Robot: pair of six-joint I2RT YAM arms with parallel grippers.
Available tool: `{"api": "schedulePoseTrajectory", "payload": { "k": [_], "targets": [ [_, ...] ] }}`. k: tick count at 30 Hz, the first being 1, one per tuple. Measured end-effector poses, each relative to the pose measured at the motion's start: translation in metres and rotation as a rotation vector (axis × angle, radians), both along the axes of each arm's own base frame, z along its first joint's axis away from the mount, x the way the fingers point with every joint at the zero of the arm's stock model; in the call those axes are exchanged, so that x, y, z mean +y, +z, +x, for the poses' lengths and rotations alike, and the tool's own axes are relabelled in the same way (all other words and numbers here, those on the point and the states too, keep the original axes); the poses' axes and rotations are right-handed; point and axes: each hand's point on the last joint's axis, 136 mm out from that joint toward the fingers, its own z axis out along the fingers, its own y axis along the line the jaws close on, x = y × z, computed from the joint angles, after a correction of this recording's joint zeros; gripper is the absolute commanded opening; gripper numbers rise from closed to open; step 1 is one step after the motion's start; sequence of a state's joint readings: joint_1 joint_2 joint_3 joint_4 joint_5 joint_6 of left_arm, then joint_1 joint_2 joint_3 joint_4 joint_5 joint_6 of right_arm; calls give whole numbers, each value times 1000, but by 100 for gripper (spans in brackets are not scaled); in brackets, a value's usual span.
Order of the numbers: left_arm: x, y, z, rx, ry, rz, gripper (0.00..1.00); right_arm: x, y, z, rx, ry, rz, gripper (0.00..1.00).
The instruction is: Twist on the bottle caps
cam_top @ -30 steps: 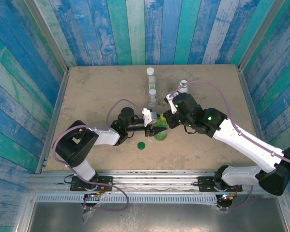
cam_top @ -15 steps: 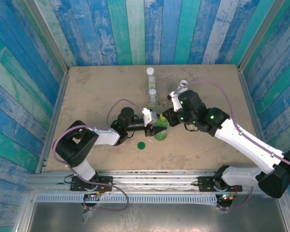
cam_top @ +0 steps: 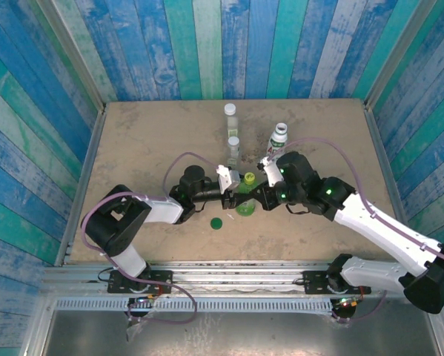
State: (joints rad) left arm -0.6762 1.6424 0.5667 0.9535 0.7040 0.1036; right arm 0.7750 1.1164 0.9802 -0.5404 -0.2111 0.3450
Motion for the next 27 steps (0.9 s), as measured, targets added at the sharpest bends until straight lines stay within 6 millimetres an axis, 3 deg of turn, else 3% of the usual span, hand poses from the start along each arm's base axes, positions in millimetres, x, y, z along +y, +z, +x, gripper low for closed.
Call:
{"api": "schedulePoseTrajectory", "payload": {
  "k": [4, 6, 8, 14, 27],
  "targets": [
    [1, 0, 2, 5, 11, -2, 54, -7, 11, 8, -49, -44, 7, 16],
    [1, 0, 2, 8, 14, -4, 53, -11, 17, 15, -79, -77, 17, 24],
    [1, 0, 2, 10, 15, -5, 52, -13, 22, 25, -97, -108, 28, 26],
    [2, 0, 2, 14, 27, -11, 53, -5, 28, 47, -100, -127, 40, 25],
    [3, -1, 1, 7, 26, -12, 53, 2, 24, 35, -63, -63, 101, 17]
  ]
}}
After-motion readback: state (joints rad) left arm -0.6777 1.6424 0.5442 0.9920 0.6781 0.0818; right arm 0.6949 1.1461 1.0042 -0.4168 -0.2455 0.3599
